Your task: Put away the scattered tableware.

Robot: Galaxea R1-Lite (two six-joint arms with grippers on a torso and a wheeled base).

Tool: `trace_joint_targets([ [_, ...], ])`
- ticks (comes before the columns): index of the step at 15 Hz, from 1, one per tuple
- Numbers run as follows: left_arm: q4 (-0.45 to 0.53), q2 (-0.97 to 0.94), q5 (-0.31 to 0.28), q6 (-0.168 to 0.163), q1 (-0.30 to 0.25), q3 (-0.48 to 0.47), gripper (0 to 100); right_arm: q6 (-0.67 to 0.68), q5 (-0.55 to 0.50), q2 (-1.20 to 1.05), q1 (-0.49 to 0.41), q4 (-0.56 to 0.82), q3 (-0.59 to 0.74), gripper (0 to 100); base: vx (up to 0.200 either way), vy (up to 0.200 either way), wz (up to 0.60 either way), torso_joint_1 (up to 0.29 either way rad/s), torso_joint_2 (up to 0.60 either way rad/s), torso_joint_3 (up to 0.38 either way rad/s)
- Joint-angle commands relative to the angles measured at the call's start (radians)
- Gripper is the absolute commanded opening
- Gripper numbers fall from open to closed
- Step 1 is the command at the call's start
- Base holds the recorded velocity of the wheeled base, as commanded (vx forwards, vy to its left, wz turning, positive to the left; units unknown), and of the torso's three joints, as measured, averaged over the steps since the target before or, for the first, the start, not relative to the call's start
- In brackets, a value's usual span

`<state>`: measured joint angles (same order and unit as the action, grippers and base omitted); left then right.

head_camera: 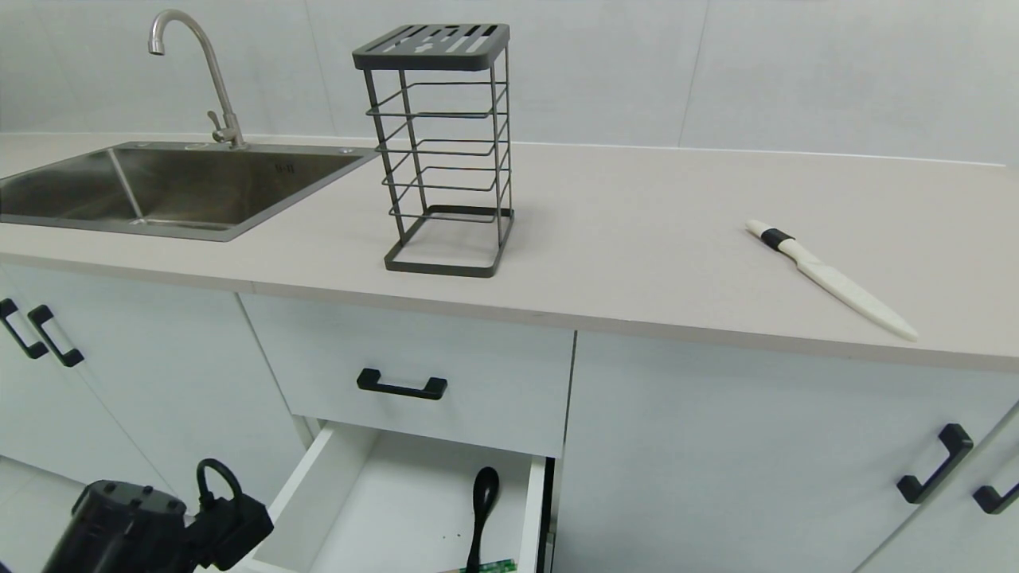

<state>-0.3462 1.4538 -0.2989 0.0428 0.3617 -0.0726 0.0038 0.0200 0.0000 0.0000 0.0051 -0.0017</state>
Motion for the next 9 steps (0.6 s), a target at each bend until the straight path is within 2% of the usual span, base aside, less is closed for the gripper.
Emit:
trace_joint_targets([
  [1, -0.065, 0.135, 0.04, 0.002, 0.068, -0.001, 100, -0.001, 0.0, 0.002, 0.0, -0.001, 0.0, 100, 0.0, 0.0, 0.0, 0.0, 0.0, 0.0],
  [4, -0.086, 0.181, 0.075, 0.002, 0.075, -0.003, 100, 0.001, 0.0, 0.002, 0.0, 0.001, 0.0, 100, 0.0, 0.0, 0.0, 0.0, 0.0, 0.0],
  [7, -0.177, 0.197, 0.13, 0.005, 0.065, -0.001, 100, 0.001, 0.0, 0.002, 0.0, -0.001, 0.0, 100, 0.0, 0.0, 0.0, 0.0, 0.0, 0.0],
  [9, -0.221, 0.22, 0.13, 0.005, 0.063, -0.003, 100, 0.001, 0.0, 0.002, 0.0, 0.001, 0.0, 100, 0.0, 0.0, 0.0, 0.0, 0.0, 0.0],
])
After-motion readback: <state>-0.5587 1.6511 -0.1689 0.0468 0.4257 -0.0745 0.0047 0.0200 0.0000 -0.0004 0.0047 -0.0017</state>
